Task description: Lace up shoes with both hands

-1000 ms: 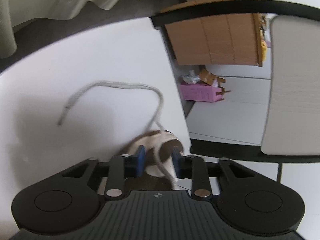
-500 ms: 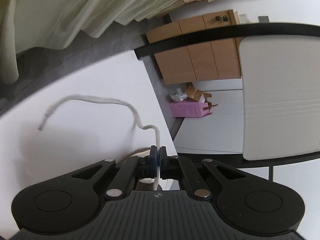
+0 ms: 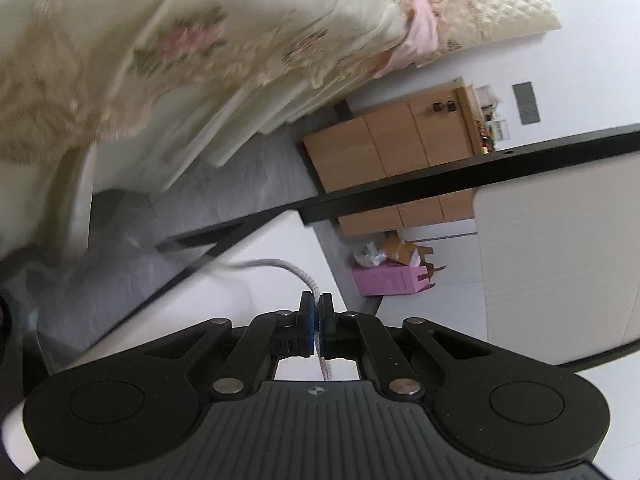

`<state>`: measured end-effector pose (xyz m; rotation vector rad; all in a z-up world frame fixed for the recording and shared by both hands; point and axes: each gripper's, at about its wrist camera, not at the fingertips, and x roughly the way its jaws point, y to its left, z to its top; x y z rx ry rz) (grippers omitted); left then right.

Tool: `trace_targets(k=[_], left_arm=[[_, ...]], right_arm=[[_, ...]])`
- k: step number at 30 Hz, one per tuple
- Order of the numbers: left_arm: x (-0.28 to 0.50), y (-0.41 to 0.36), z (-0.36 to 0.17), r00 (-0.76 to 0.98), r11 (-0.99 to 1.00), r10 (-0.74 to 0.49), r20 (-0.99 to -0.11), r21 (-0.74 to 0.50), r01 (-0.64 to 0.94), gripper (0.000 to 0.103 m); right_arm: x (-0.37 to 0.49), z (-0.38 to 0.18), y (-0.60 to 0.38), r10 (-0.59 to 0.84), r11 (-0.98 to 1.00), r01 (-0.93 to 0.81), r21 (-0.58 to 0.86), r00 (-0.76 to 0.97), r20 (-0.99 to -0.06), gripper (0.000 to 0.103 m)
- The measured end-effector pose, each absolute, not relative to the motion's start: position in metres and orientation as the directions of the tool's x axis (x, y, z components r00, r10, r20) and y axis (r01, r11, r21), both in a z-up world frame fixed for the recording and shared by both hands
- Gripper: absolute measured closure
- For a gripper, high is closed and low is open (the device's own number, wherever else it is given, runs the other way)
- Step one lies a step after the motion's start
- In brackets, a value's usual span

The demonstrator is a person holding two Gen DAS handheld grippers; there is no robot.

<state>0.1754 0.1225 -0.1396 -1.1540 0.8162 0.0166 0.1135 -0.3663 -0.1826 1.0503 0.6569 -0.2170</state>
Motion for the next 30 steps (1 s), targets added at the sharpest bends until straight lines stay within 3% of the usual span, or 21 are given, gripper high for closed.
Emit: trace_targets(k=[12,15,21,27,30], left_arm=[[0.163,0.098,-0.102,0.752,0.633,-0.387,-0.534,-0.747,-0.205,0.101],[0.158,0.086,-0.098,0.755,0.669,-0.381,-0.534,-0.723,-0.173,0.101],[0.152,0.07,-0.093,0.765,0.691,-0.393,-0.51,-0.713,-0.12,0.1],[0.154,0.059,-0.098,0.771,0.653,-0.436,-0.465,-0.752,-0.084,0.1],[0.159,0.058,-0.109,0.759,0.631,-0.457,-0.464,-0.771,-0.091,0.1]], right_arm=[[0.118,-0.166,-0.354,0.2,0.616,0.352,0.704,0.795,-0.573,0.093],[0.1,-0.151,-0.341,0.222,0.665,0.3,0.683,0.794,-0.565,0.065],[0.057,-0.125,-0.311,0.295,0.745,0.108,0.658,0.831,-0.471,0.05],[0.052,-0.131,-0.275,0.286,0.872,0.025,0.49,0.785,-0.549,0.05],[0.062,-0.144,-0.275,0.337,0.861,0.018,0.508,0.728,-0.597,0.05]])
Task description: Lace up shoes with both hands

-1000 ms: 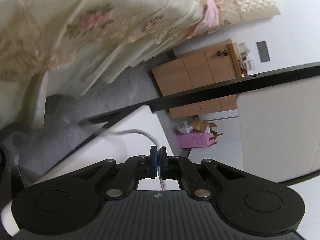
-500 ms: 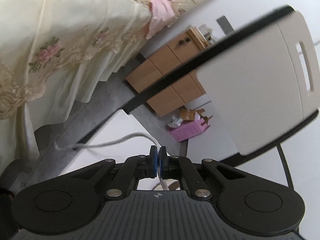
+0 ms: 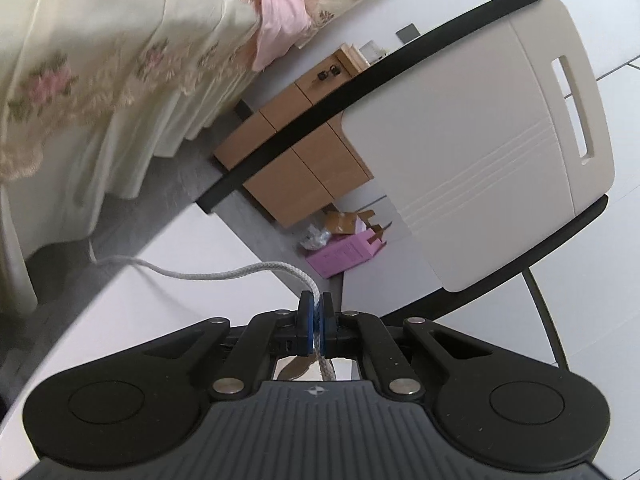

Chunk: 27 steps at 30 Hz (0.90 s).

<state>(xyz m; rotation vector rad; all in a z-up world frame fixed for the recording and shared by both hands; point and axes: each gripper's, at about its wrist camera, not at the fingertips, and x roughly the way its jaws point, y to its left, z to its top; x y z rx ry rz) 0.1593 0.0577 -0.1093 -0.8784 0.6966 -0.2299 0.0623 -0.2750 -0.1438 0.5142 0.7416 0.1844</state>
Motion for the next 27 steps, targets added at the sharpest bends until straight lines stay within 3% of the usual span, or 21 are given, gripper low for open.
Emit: trace_targets(k=[4,9,11,13,18,20,22,24,27], left_arm=[[0.182,0.055,-0.122,0.735,0.608,-0.515,-0.441,-0.792,-0.05,0.1],[0.214,0.045,-0.121,0.706,0.683,-0.518,-0.483,-0.73,0.002,0.1],[0.221,0.041,-0.121,0.686,0.687,-0.529,-0.501,-0.727,-0.001,0.1],[0.224,0.039,-0.118,0.657,0.688,-0.531,-0.535,-0.724,-0.033,0.1],[0.205,0.031,-0.096,0.619,0.712,-0.507,-0.6,-0.696,-0.092,0.1],[0.195,0.026,-0.095,0.588,0.691,-0.527,-0.614,-0.712,-0.124,0.1],[0.185,0.02,-0.096,0.585,0.689,-0.541,-0.604,-0.718,-0.104,0.1],[0.176,0.015,-0.098,0.595,0.702,-0.545,-0.59,-0.71,-0.061,0.1],[0.162,0.019,-0.105,0.64,0.71,-0.536,-0.551,-0.704,-0.011,0.1]], right_arm=[[0.075,-0.145,-0.274,0.343,0.878,0.006,0.479,0.69,-0.637,0.051],[0.095,-0.154,-0.277,0.343,0.89,-0.004,0.456,0.663,-0.665,0.058],[0.097,-0.154,-0.276,0.348,0.903,-0.043,0.428,0.655,-0.67,0.063],[0.1,-0.149,-0.277,0.343,0.916,-0.057,0.396,0.624,-0.703,0.076],[0.105,-0.135,-0.276,0.278,0.957,-0.073,0.282,0.521,-0.807,0.089],[0.108,-0.132,-0.276,0.284,0.956,-0.071,0.286,0.479,-0.831,0.089],[0.111,-0.13,-0.277,0.312,0.947,-0.076,0.313,0.457,-0.833,0.082],[0.109,-0.129,-0.274,0.351,0.933,-0.101,0.346,0.476,-0.807,0.076],[0.099,-0.132,-0.266,0.321,0.945,-0.129,0.301,0.534,-0.782,0.075]])
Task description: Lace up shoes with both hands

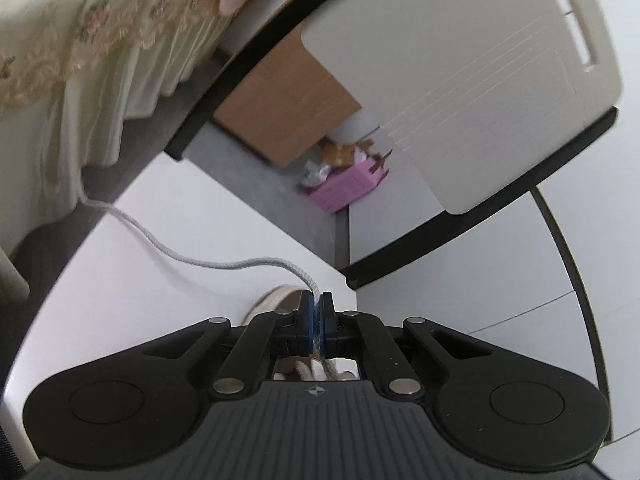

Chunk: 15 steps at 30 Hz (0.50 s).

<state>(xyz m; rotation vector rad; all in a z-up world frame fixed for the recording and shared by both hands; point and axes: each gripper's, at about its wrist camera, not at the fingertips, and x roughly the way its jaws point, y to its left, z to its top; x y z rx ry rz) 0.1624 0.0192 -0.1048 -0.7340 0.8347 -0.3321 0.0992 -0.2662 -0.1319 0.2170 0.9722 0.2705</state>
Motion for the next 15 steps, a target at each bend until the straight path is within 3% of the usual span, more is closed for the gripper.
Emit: trace_targets(k=[3,6,11,14,15], left_arm=[[0.142,0.031,-0.11,0.678,0.694,-0.543,-0.496,-0.719,0.03,0.1],[0.123,0.039,-0.108,0.714,0.716,-0.523,-0.465,-0.695,0.071,0.1],[0.102,0.047,-0.111,0.761,0.75,-0.468,-0.449,-0.658,0.073,0.1],[0.099,0.049,-0.117,0.74,0.699,-0.521,-0.426,-0.711,0.082,0.1],[0.098,0.048,-0.117,0.727,0.68,-0.545,-0.419,-0.727,0.091,0.1]], right_arm=[[0.083,-0.137,-0.261,0.282,0.959,-0.147,0.244,0.601,-0.748,0.076],[0.067,-0.141,-0.26,0.251,0.966,-0.133,0.22,0.674,-0.695,0.086],[0.077,-0.143,-0.265,0.215,0.968,-0.054,0.246,0.685,-0.696,0.087],[0.075,-0.131,-0.268,0.217,0.962,-0.03,0.272,0.688,-0.693,0.076],[0.067,-0.124,-0.267,0.219,0.963,-0.043,0.267,0.704,-0.676,0.062]])
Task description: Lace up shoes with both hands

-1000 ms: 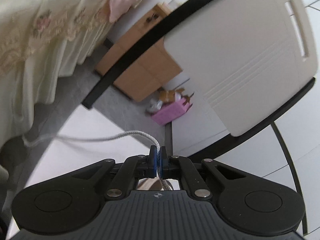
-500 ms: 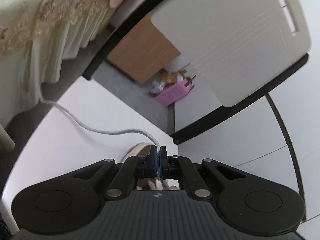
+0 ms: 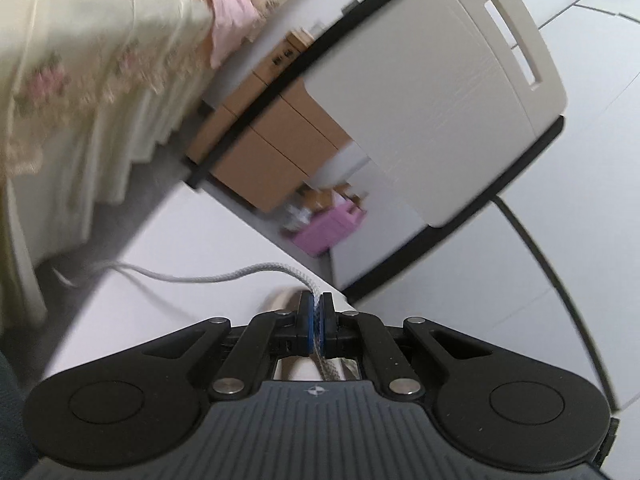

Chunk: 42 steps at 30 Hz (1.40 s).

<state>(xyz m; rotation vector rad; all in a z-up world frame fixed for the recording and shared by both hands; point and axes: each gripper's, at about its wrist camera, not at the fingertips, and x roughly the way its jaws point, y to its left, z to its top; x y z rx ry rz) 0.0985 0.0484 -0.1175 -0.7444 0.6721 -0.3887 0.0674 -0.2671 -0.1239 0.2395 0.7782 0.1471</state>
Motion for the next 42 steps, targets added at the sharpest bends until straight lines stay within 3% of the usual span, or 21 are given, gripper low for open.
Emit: trace_targets(k=[1,5,11,12,14,16,21,26,33,36,42], left_arm=[[0.098,0.048,-0.118,0.719,0.662,-0.564,-0.407,-0.743,0.098,0.1],[0.098,0.045,-0.118,0.692,0.617,-0.618,-0.374,-0.776,0.132,0.1],[0.105,0.043,-0.128,0.645,0.515,-0.695,-0.316,-0.846,0.14,0.1],[0.106,0.043,-0.129,0.641,0.504,-0.702,-0.31,-0.853,0.139,0.1],[0.109,0.043,-0.133,0.632,0.48,-0.715,-0.298,-0.867,0.134,0.1],[0.11,0.045,-0.138,0.622,0.438,-0.732,-0.277,-0.891,0.12,0.1],[0.118,0.052,-0.152,0.597,0.327,-0.769,-0.227,-0.943,0.063,0.1],[0.119,0.051,-0.157,0.605,0.316,-0.762,-0.231,-0.948,0.036,0.1],[0.119,0.072,-0.163,0.689,0.218,-0.704,-0.175,-0.976,-0.025,0.101],[0.118,0.08,-0.161,0.711,0.19,-0.687,-0.153,-0.981,-0.027,0.101],[0.117,0.073,-0.145,0.705,0.282,-0.688,-0.174,-0.959,0.039,0.101]], right_arm=[[0.061,-0.115,-0.265,0.228,0.963,-0.071,0.259,0.726,-0.649,0.054],[0.044,-0.086,-0.24,0.257,0.966,-0.211,0.147,0.767,-0.588,0.054],[0.06,-0.083,-0.188,0.339,0.91,-0.413,0.036,0.693,-0.636,0.056],[0.064,-0.085,-0.185,0.331,0.912,-0.41,0.029,0.692,-0.642,0.058],[0.073,-0.089,-0.178,0.315,0.914,-0.404,0.015,0.689,-0.653,0.073],[0.077,-0.091,-0.177,0.295,0.922,-0.388,0.003,0.696,-0.655,0.1],[0.073,-0.082,-0.181,0.296,0.924,-0.383,-0.008,0.727,-0.62,0.1],[0.058,-0.079,-0.183,0.281,0.91,-0.406,-0.082,0.75,-0.599,0.1],[0.046,-0.087,-0.2,0.215,0.903,-0.391,-0.177,0.77,-0.601,0.1],[0.048,-0.091,-0.214,0.205,0.918,-0.369,-0.143,0.753,-0.626,0.1],[0.056,-0.083,-0.24,0.322,0.933,-0.35,0.09,0.691,-0.647,0.096]])
